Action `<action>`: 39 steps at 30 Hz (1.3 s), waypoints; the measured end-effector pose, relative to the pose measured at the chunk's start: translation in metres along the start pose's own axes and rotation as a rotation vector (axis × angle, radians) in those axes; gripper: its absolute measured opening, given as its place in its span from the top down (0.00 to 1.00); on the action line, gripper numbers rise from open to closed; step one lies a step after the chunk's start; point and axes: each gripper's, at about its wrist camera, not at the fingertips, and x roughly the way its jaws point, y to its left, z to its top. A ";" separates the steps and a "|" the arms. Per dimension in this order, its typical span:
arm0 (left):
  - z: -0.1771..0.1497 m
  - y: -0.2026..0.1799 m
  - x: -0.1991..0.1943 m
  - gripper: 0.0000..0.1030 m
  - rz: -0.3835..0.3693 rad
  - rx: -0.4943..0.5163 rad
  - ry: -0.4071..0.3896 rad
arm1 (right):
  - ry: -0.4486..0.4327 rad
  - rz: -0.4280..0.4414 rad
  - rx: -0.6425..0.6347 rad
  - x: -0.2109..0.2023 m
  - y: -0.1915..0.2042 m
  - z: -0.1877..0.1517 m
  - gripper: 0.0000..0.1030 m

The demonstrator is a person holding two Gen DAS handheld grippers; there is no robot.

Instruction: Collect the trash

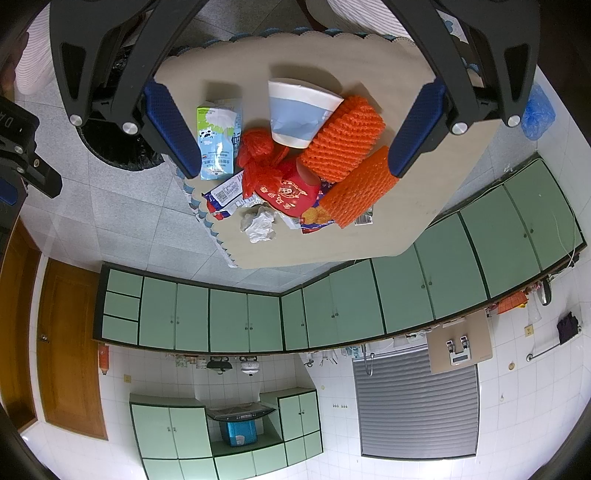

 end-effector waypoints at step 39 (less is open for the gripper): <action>-0.002 0.008 0.015 0.05 0.012 0.003 0.011 | 0.011 0.004 -0.001 0.018 0.001 0.007 0.06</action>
